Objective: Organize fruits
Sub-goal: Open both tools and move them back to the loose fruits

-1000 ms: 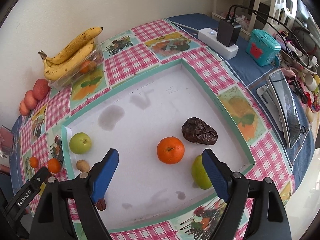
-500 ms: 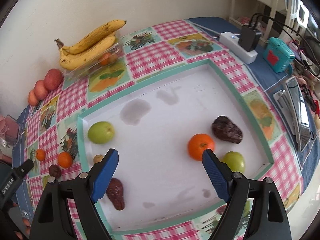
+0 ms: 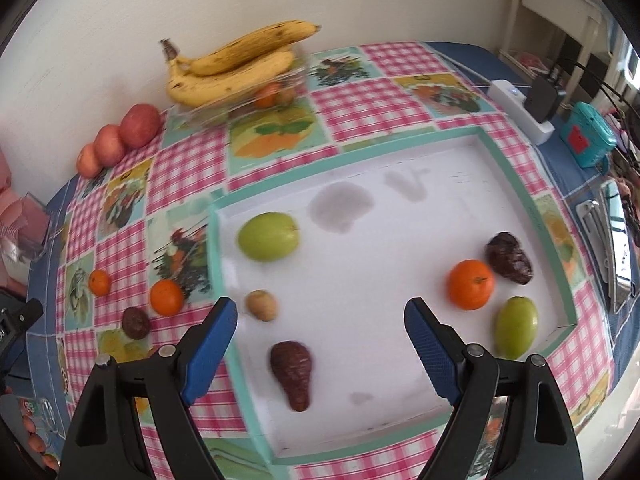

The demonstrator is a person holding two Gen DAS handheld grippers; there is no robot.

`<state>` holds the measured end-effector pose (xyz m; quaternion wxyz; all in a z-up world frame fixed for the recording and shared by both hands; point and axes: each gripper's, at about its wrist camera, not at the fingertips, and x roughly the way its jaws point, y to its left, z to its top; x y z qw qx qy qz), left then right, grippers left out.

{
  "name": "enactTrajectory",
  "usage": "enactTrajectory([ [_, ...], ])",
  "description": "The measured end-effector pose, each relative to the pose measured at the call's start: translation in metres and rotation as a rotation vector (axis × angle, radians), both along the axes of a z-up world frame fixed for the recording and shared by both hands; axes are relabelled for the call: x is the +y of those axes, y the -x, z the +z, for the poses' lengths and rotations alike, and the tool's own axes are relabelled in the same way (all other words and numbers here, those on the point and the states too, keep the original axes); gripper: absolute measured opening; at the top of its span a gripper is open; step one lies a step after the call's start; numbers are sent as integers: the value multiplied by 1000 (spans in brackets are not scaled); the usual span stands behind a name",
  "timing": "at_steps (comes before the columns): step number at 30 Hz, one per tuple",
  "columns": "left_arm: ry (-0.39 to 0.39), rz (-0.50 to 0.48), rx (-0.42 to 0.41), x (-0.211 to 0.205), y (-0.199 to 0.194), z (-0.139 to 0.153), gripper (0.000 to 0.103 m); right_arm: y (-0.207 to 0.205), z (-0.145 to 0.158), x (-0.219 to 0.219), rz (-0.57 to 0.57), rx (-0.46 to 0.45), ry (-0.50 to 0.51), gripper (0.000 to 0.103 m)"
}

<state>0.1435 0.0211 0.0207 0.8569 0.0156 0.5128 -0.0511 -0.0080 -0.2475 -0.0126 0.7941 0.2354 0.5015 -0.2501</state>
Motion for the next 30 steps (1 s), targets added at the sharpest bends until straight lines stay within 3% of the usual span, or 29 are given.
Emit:
enactTrajectory([
  [12, 15, 84, 5, 48, -11, 0, 103, -37, -3, 58, 112, 7, -6, 86],
  [30, -2, 48, 74, 36, -16, -27, 103, -61, -21, 86, 197, 29, -64, 86],
])
